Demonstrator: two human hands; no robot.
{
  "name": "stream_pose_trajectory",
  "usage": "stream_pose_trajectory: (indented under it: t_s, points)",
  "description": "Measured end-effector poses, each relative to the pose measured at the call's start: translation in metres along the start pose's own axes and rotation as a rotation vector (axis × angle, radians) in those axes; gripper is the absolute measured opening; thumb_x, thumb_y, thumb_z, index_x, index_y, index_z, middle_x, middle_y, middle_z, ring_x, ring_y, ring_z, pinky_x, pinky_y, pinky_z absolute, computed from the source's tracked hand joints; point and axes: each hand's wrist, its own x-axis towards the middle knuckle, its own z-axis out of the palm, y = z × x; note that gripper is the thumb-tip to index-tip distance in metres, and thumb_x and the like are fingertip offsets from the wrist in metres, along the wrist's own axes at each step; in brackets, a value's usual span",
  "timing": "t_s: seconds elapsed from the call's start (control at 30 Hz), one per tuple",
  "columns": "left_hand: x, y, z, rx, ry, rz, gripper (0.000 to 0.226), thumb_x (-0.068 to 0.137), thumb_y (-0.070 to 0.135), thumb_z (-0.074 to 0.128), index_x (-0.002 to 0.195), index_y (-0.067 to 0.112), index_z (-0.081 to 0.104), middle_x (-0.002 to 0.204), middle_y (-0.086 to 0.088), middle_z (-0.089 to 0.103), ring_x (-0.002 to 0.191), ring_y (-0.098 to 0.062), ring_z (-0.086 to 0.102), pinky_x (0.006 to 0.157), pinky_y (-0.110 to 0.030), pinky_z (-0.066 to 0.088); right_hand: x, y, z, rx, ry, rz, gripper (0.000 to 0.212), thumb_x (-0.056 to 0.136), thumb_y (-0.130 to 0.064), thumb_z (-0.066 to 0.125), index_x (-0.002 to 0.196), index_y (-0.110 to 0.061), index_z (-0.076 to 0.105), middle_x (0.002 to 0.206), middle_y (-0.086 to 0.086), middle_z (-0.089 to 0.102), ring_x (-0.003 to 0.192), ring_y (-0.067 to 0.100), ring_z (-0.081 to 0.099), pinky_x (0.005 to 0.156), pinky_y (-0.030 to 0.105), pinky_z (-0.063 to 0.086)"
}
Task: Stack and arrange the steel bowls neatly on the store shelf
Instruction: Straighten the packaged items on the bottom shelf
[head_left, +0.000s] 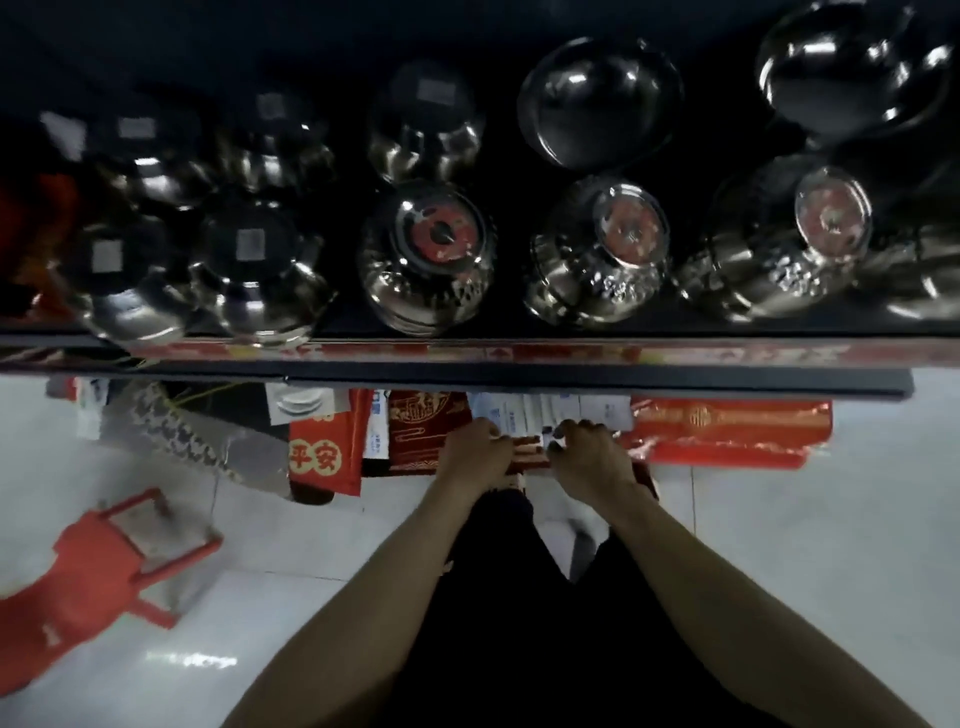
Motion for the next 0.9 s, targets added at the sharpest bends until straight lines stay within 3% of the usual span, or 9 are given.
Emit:
stream_pose_trajectory:
  t_s: [0.1, 0.23, 0.3, 0.37, 0.43, 0.5, 0.67, 0.8, 0.9]
  points:
    - [0.015, 0.004, 0.006, 0.095, -0.007, 0.069, 0.036, 0.096, 0.034, 0.054, 0.125, 0.020, 0.068, 0.118, -0.001, 0.070, 0.096, -0.017, 0.067, 0.074, -0.027, 0.048, 0.003, 0.015, 0.008, 0.057, 0.038, 0.043, 0.038, 0.106, -0.032, 0.052, 0.135, -0.012, 0.065, 0.134, 0.016, 0.068, 0.126, 0.036, 0.062, 0.107, 0.045, 0.051]
    - [0.041, 0.014, 0.035, 0.200, -0.024, 0.144, 0.033, 0.101, 0.033, 0.052, 0.120, 0.012, 0.069, 0.113, -0.014, 0.073, 0.101, -0.028, 0.069, 0.068, -0.031, 0.045, 0.013, 0.048, 0.021, 0.106, 0.088, 0.087, 0.039, 0.105, -0.032, 0.053, 0.139, -0.016, 0.063, 0.136, 0.013, 0.067, 0.129, 0.036, 0.060, 0.109, 0.047, 0.050]
    - [0.056, 0.026, 0.054, 0.251, -0.028, 0.184, 0.032, 0.103, 0.029, 0.052, 0.119, 0.007, 0.069, 0.116, -0.017, 0.072, 0.111, -0.034, 0.068, 0.081, -0.034, 0.052, 0.023, 0.071, 0.029, 0.103, 0.118, 0.106, 0.037, 0.105, -0.034, 0.052, 0.136, -0.016, 0.064, 0.131, 0.012, 0.068, 0.126, 0.035, 0.061, 0.106, 0.047, 0.051]
    - [0.073, 0.040, 0.074, 0.306, -0.035, 0.204, 0.035, 0.106, 0.029, 0.053, 0.132, 0.009, 0.066, 0.130, -0.014, 0.068, 0.124, -0.034, 0.063, 0.099, -0.037, 0.049, 0.037, 0.095, 0.040, 0.119, 0.145, 0.141, 0.034, 0.106, -0.037, 0.050, 0.127, -0.017, 0.066, 0.124, 0.011, 0.070, 0.119, 0.034, 0.065, 0.102, 0.047, 0.055]
    - [0.096, 0.052, 0.100, 0.329, -0.047, 0.216, 0.032, 0.103, 0.032, 0.055, 0.132, 0.020, 0.063, 0.130, -0.011, 0.067, 0.123, -0.034, 0.063, 0.097, -0.036, 0.050, 0.053, 0.120, 0.048, 0.190, 0.171, 0.192, 0.033, 0.105, -0.037, 0.051, 0.122, -0.015, 0.067, 0.118, 0.013, 0.071, 0.113, 0.037, 0.068, 0.098, 0.050, 0.057]
    - [0.128, 0.056, 0.128, 0.292, -0.038, 0.226, 0.022, 0.095, 0.037, 0.061, 0.116, 0.031, 0.062, 0.124, -0.002, 0.069, 0.118, -0.029, 0.066, 0.099, -0.041, 0.055, 0.069, 0.142, 0.056, 0.239, 0.218, 0.228, 0.033, 0.103, -0.035, 0.056, 0.126, -0.014, 0.067, 0.122, 0.015, 0.070, 0.118, 0.040, 0.067, 0.101, 0.051, 0.056]
    - [0.177, 0.060, 0.180, 0.321, 0.020, 0.386, 0.035, 0.102, 0.027, 0.057, 0.135, 0.018, 0.066, 0.126, -0.005, 0.068, 0.110, -0.023, 0.062, 0.087, -0.031, 0.048, 0.109, 0.180, 0.078, 0.302, 0.340, 0.223, 0.039, 0.108, -0.034, 0.052, 0.141, -0.016, 0.060, 0.146, 0.014, 0.059, 0.140, 0.037, 0.050, 0.113, 0.051, 0.045]
    - [0.198, 0.053, 0.196, 0.298, 0.112, 0.491, 0.049, 0.087, 0.040, 0.054, 0.132, 0.026, 0.068, 0.135, -0.003, 0.067, 0.122, -0.026, 0.063, 0.099, -0.040, 0.055, 0.131, 0.198, 0.102, 0.263, 0.393, 0.189, 0.041, 0.109, -0.036, 0.050, 0.145, -0.018, 0.056, 0.147, 0.011, 0.056, 0.139, 0.034, 0.049, 0.116, 0.050, 0.041]
    - [0.191, 0.053, 0.198, 0.233, 0.170, 0.602, 0.035, 0.095, 0.032, 0.061, 0.129, 0.028, 0.068, 0.133, -0.001, 0.065, 0.117, -0.021, 0.063, 0.093, -0.034, 0.052, 0.129, 0.201, 0.114, 0.240, 0.442, 0.177, 0.041, 0.110, -0.038, 0.048, 0.144, -0.018, 0.057, 0.146, 0.011, 0.057, 0.136, 0.034, 0.050, 0.115, 0.048, 0.041]
